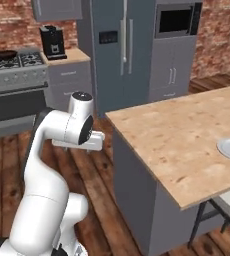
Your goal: Take the chicken drumsticks from the pan and place one on each plate on the dining counter.
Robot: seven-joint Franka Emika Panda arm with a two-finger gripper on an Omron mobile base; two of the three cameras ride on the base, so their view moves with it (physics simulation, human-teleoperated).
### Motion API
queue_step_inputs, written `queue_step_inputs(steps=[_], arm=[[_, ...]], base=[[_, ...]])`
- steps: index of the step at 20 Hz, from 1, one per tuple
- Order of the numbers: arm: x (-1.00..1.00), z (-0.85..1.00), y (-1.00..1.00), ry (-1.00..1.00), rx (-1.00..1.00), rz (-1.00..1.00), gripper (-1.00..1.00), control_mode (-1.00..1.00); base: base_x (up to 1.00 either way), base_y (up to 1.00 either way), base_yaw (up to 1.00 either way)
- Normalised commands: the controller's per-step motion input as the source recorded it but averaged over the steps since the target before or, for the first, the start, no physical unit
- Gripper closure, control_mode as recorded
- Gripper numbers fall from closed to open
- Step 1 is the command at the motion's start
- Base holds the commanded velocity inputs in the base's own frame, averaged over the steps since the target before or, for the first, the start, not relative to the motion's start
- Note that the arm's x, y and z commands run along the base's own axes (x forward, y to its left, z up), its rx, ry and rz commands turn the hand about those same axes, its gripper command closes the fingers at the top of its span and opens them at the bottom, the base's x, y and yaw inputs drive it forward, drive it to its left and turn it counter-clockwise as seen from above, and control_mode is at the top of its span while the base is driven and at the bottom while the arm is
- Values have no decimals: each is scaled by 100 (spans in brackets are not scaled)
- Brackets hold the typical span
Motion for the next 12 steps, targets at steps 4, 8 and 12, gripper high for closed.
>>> queue_step_inputs(steps=[4,8,12], arm=[[0,0,0,0,0,0,-100,100],[0,0,0,0,0,0,-100,100],[0,0,0,0,0,0,-100,100]], base=[[53,100,-28],[53,100,-25],[51,100,-10]])
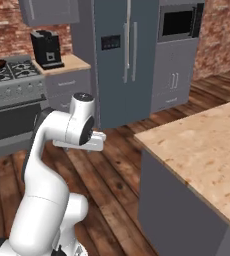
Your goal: Take the chicken drumsticks from the pan and place one on each plate on the dining counter.
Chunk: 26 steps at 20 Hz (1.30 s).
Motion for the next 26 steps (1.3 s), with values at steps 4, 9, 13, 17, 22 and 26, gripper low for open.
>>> queue_step_inputs(steps=[4,9,13,17,22,26], arm=[[0,0,0,0,0,0,-100,100],[0,0,0,0,0,0,-100,100],[0,0,0,0,0,0,-100,100],[0,0,0,0,0,0,-100,100],[0,0,0,0,0,0,-100,100],[0,0,0,0,0,0,-100,100]], base=[[60,100,0],[61,100,1],[61,100,5],[69,100,10],[72,100,20],[73,100,25]])
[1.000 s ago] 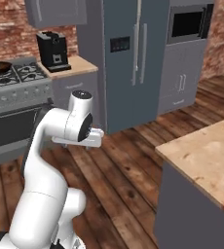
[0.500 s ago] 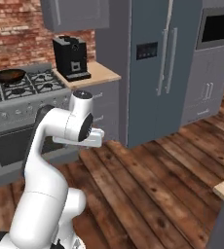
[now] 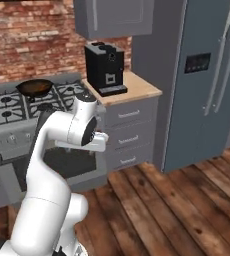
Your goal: Take the chicken drumsticks from the pan and place one on each plate on the dining counter.
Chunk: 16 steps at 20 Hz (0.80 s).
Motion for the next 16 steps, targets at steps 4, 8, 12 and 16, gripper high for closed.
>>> queue_step_inputs(steps=[4,8,12,16], arm=[[0,0,0,0,0,0,-100,100],[0,0,0,0,0,0,-100,100],[0,0,0,0,0,0,-100,100],[0,0,0,0,0,0,-100,100]], base=[[67,93,25],[43,56,24],[31,18,28],[46,8,37]])
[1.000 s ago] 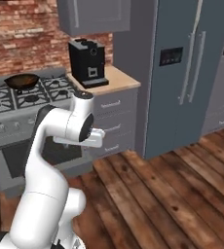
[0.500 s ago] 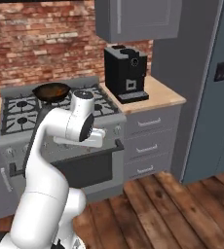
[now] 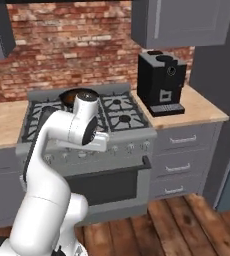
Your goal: Take the chicken drumsticks from the pan and place one on each plate on the dining counter.
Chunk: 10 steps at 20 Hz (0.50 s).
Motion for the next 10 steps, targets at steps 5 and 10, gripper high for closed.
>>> queue_step_inputs(steps=[5,10], arm=[[0,0,0,0,0,0,-100,100],[0,0,0,0,0,0,-100,100]], base=[[70,0,39],[70,0,36]])
